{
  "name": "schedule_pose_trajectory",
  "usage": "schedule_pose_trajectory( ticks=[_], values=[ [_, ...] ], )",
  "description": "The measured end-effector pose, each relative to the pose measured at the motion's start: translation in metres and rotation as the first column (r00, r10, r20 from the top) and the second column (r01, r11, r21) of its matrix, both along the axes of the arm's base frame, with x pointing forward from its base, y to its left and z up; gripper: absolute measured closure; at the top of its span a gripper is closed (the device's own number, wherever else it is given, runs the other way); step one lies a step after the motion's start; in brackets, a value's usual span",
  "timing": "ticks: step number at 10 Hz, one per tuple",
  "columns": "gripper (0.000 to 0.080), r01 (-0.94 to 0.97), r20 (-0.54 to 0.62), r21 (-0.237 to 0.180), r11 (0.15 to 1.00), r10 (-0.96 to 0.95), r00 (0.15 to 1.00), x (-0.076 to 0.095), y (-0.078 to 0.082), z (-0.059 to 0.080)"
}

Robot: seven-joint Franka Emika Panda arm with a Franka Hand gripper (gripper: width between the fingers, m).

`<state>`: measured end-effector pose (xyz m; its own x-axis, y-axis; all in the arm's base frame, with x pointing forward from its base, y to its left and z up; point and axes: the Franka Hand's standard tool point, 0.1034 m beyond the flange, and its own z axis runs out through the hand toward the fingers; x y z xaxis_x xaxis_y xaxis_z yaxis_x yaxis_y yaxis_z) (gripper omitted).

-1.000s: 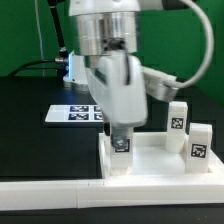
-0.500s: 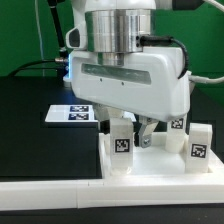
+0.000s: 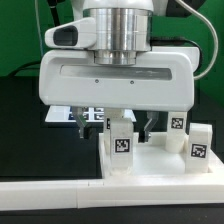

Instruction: Assemble square table

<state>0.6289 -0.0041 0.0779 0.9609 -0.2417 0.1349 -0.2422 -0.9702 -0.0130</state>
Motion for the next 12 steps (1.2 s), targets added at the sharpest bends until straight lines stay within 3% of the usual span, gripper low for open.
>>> schedule_pose_trajectory(
  ticks=[1,2,3,4,7,9,11,12],
  values=[
    [0.0246,0.019,0.000,0.003,1.000,-0.019,1.000,-0.0001,0.0004,-0.0004],
    [0.0394,0.040,0.000,0.006,0.999,-0.040,0.999,-0.0002,0.0005,-0.0006],
    [0.0394,0.119,0.000,0.020,0.993,-0.119,0.993,-0.0003,0.0018,-0.0009],
    [0.0511,0.164,-0.001,0.028,0.986,-0.164,0.986,-0.0005,0.0022,-0.0014],
    [0.0511,0.336,-0.007,0.056,0.940,-0.336,0.942,-0.0009,0.0031,-0.0025],
    [0.0511,0.605,-0.062,0.104,0.789,-0.602,0.796,0.0004,-0.0016,-0.0050],
    [0.0511,0.798,-0.116,0.150,0.584,-0.791,0.600,-0.0005,-0.0042,-0.0060],
    [0.0511,0.878,-0.145,0.152,0.453,-0.869,0.473,-0.0016,-0.0033,-0.0064]
  ],
)
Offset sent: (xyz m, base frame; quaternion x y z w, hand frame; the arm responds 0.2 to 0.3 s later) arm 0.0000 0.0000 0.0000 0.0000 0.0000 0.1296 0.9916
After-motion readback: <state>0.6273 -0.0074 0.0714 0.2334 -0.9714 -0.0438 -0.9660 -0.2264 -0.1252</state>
